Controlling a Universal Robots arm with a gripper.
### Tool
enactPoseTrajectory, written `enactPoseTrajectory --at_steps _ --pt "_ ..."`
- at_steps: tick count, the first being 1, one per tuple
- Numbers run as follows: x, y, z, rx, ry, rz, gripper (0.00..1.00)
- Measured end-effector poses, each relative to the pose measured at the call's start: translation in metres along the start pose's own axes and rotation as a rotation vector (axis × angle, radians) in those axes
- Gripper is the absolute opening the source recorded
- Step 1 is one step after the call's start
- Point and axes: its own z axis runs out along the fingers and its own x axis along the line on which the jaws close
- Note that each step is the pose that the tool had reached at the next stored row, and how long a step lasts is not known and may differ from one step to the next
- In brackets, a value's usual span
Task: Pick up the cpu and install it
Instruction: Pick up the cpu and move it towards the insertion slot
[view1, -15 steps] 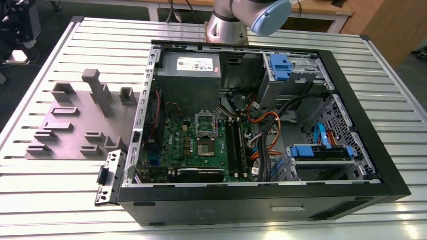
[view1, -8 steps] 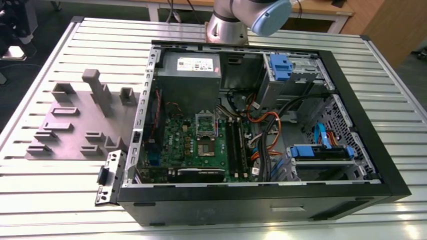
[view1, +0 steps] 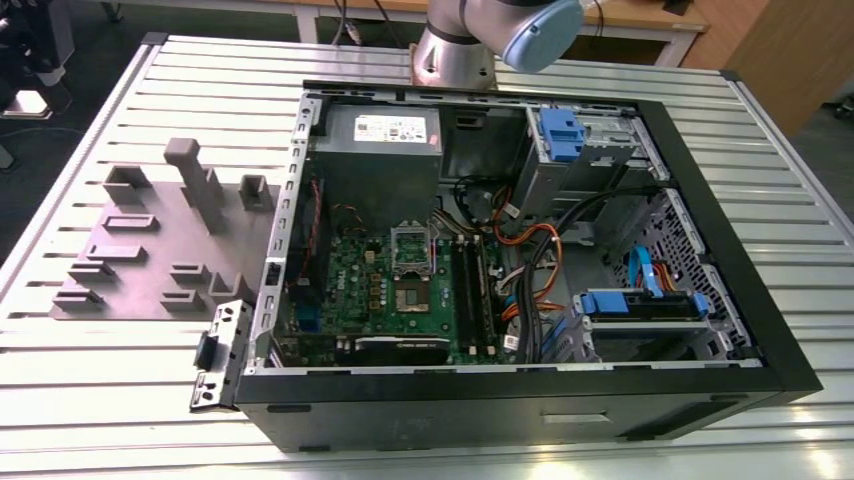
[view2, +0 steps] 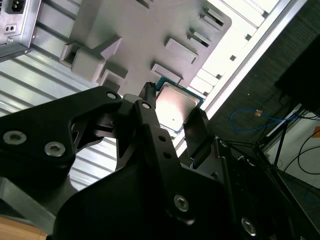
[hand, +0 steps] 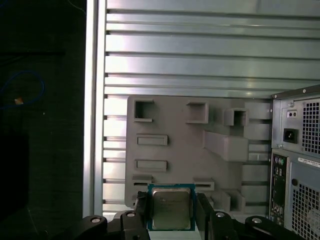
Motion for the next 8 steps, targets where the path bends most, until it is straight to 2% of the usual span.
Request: enactPoseTrajectory --at_steps 8 --pt "-0.0005 0.0 -0.0003 0.0001 0.0002 0.0 0.47"
